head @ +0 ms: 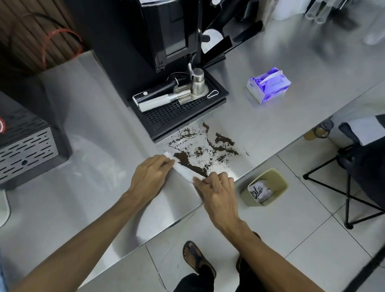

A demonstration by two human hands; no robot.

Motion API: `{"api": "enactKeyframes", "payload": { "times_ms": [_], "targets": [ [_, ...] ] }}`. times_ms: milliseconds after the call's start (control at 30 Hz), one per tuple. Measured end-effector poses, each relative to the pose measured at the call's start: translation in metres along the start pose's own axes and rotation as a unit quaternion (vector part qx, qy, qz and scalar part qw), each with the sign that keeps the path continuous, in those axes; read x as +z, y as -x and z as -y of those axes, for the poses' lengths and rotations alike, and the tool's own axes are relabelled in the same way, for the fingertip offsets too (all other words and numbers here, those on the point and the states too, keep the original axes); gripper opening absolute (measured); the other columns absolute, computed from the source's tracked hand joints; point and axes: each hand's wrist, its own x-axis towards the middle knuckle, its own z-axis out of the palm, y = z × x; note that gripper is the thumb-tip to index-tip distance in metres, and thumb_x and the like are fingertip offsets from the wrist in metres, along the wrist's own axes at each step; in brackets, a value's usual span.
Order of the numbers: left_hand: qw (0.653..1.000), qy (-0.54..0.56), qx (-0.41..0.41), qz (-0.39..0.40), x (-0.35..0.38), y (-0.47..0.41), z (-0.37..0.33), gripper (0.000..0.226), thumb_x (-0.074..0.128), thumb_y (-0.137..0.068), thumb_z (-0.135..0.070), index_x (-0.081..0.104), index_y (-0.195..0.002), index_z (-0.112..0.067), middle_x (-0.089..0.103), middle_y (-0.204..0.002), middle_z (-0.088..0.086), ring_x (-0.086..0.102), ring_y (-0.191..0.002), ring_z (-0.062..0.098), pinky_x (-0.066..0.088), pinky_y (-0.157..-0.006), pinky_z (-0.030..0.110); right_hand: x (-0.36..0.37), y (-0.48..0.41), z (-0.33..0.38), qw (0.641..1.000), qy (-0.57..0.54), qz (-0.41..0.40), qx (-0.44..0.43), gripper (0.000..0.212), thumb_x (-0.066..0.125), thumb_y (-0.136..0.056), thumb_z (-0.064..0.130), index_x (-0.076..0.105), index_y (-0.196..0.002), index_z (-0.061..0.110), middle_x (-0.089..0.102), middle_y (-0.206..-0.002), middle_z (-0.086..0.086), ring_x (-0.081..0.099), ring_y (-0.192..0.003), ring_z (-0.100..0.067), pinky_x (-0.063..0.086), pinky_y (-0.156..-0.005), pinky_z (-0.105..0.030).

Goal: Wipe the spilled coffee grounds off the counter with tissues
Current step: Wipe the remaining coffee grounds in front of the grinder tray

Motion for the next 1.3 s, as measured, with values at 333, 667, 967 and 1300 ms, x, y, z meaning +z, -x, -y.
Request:
{"api": "enactKeyframes", "payload": {
  "times_ms": [333, 667, 967, 1300],
  "targets": [
    [1.000, -0.005, 0.024, 0.020, 0.007, 0.018, -0.013, 0.024, 0.077, -0.079, -0.005, 0.072, -0.102, -0.006, 0.066, -0.091, 0.006, 0.061, -0.082, 0.028, 0.053, -0.067, 0.033, 0.003, 0.022, -0.015, 0.999, -0.035, -0.007, 0.020, 0.032, 0.078, -0.079, 0.008, 0.073, -0.107, 0.022, 0.060, -0.086, 0.007, 0.036, -0.078, -0.014, 0.019, -0.069, -0.025],
    [0.999, 0.013, 0.014, -0.044, 0.004, 0.003, -0.030, 0.029, 0.046, -0.094, -0.019, 0.073, -0.099, -0.008, 0.066, -0.088, 0.004, 0.059, -0.081, 0.024, 0.046, -0.070, 0.031, -0.015, -0.006, -0.056, 0.998, -0.057, -0.022, -0.022, 0.016, 0.074, -0.086, 0.022, 0.074, -0.102, 0.020, 0.060, -0.081, 0.006, 0.039, -0.074, -0.016, 0.033, -0.065, -0.030],
    [1.000, 0.015, 0.012, -0.015, 0.006, 0.014, -0.039, 0.029, 0.084, -0.069, -0.002, 0.073, -0.096, -0.005, 0.066, -0.086, 0.006, 0.062, -0.077, 0.027, 0.051, -0.064, 0.030, -0.012, 0.011, -0.049, 0.998, -0.065, -0.010, -0.006, 0.023, 0.075, -0.082, 0.006, 0.075, -0.102, 0.017, 0.061, -0.083, 0.002, 0.040, -0.075, -0.019, 0.032, -0.064, -0.030],
    [0.997, 0.014, -0.011, -0.070, 0.008, -0.004, -0.065, 0.015, 0.061, -0.087, -0.011, 0.075, -0.092, -0.007, 0.064, -0.081, 0.004, 0.058, -0.073, 0.024, 0.049, -0.058, 0.030, -0.029, -0.011, -0.082, 0.996, -0.082, -0.031, -0.031, 0.023, 0.053, -0.096, 0.025, 0.074, -0.100, 0.017, 0.058, -0.082, 0.003, 0.038, -0.078, -0.016, 0.035, -0.063, -0.032]
  ]
}}
